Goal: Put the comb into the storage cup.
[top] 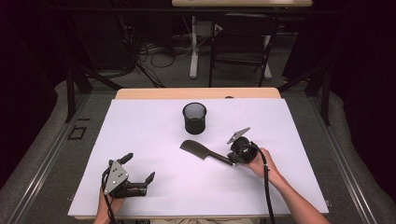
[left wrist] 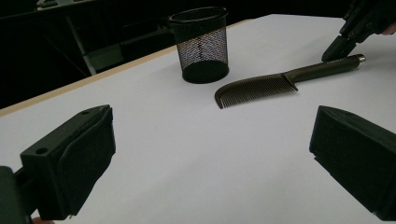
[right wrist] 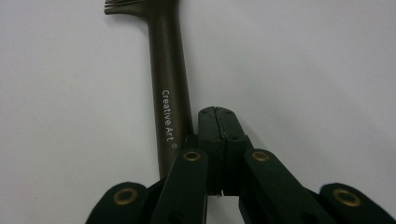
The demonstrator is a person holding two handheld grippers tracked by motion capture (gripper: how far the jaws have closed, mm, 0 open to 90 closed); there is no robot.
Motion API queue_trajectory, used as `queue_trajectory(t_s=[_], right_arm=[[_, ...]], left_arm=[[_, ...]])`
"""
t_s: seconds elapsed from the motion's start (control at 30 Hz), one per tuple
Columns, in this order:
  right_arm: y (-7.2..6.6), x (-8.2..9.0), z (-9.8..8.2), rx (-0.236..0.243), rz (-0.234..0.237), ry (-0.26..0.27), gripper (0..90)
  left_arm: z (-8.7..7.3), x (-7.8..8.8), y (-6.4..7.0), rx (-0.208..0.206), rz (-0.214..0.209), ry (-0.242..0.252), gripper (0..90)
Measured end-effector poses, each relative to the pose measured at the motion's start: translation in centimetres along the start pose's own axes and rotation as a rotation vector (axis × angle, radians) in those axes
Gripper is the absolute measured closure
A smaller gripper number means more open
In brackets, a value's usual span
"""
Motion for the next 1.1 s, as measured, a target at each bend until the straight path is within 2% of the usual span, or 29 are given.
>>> queue_trajectory(t_s=[0.43,0.47,1.1], right_arm=[[-0.53,0.15,0.21,0.009,0.014,-0.002,90.0],[-0.59,0.22,0.14,0.012,0.018,-0.015,90.0],[-0.96,0.11,0.35,0.018,0.025,-0.008,90.0]], left_arm=[[0.02,0.06,-0.05,-0.002,0.001,0.001,0.4],[0.03,0.06,-0.06,-0.002,0.002,0.001,0.4],[0.03,0.12,-0.03,-0.003,-0.002,0.002,0.4]])
Point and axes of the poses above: each handheld gripper's, and its own axes: x roughly backward along the jaws, z roughly out of its top, y roughly to its right, the point moved 9 cm from there along -x, roughly forward along the jaws, and after that the axes turned 15 degrees about x, right-handed, at the moved point
